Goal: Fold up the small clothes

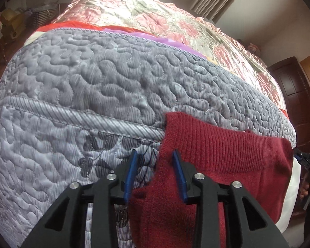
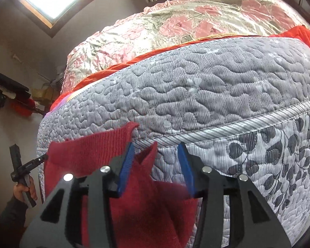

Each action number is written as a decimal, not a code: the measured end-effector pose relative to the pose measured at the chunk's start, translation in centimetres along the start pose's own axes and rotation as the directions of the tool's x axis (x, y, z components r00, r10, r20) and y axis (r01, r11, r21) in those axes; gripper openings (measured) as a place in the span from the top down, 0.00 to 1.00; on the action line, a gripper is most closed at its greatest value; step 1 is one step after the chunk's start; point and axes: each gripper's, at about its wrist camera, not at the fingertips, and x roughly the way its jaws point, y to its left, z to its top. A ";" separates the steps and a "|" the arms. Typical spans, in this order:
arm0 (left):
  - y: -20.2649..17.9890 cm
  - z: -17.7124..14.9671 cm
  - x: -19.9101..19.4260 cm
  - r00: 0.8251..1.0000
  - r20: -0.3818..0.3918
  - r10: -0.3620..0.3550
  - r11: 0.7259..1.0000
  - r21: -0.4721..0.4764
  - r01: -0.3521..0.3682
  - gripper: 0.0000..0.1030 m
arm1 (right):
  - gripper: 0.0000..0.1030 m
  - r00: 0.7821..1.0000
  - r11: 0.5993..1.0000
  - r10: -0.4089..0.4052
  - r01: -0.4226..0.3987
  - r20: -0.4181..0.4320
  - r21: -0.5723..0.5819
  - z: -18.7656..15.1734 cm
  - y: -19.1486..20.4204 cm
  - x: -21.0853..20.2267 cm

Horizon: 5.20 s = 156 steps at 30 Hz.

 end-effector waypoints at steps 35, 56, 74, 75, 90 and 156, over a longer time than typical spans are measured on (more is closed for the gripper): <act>0.0 -5.1 -7.2 0.993 0.120 0.017 1.000 -0.028 -0.014 0.40 | 0.50 0.986 0.994 0.080 -0.068 -0.149 0.082 -11.9 -3.2 -5.7; -4.8 -17.5 -7.0 0.994 -0.017 0.104 0.984 0.147 -0.101 0.40 | 0.86 0.974 0.993 -0.049 0.070 -0.220 0.091 -19.8 -5.1 -6.9; -7.8 -20.7 -4.3 0.988 -0.152 0.036 0.982 0.188 -0.007 0.40 | 0.71 0.964 0.985 -0.040 -0.007 -0.262 -0.175 -20.8 4.3 -2.3; -7.7 -20.1 -5.6 0.990 -0.140 0.009 0.985 0.172 0.015 0.38 | 0.68 0.973 0.978 -0.054 0.006 -0.226 -0.208 -20.7 5.3 -3.5; 3.9 -6.7 -3.9 0.935 -0.182 -0.306 0.919 -0.312 0.240 0.20 | 0.20 0.943 0.226 -0.148 0.326 0.298 -0.918 -37.0 30.0 1.1; -4.7 -1.7 -5.8 0.885 -0.359 -0.298 0.951 -0.190 0.243 0.82 | 0.84 0.965 0.660 -0.141 0.257 0.219 -0.706 -25.9 38.4 1.9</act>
